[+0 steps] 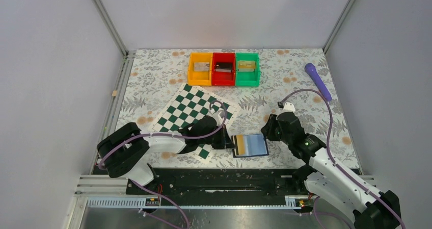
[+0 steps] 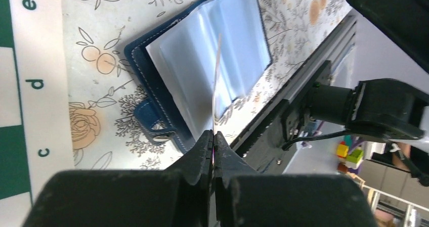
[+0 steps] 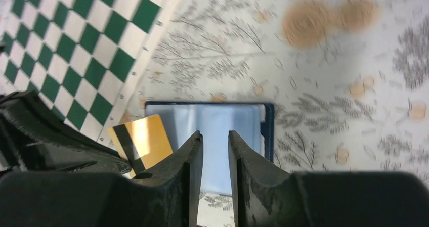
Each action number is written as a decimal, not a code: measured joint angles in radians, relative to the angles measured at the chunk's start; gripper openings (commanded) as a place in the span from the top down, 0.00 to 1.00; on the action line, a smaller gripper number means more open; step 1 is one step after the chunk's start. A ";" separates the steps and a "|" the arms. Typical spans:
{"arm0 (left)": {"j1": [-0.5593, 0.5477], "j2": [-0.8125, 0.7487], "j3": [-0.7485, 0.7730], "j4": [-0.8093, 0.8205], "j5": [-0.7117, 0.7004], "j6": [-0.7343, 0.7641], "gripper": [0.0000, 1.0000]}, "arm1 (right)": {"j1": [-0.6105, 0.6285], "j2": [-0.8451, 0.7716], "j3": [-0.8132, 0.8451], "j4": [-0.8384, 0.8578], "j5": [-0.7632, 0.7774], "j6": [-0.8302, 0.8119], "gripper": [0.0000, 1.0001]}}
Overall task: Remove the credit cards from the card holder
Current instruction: Remove the credit card from the card holder.
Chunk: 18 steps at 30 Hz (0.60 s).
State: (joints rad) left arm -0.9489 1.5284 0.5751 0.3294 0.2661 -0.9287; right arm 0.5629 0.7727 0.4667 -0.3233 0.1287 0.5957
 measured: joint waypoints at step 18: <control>0.071 -0.087 -0.042 0.134 0.066 -0.408 1.00 | 0.127 -0.351 -0.299 0.565 -0.318 -0.813 0.41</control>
State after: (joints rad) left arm -0.8776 1.4414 0.5335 0.4637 0.3325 -1.3365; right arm 0.6903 0.4217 0.1680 0.2413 -0.1890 -0.2173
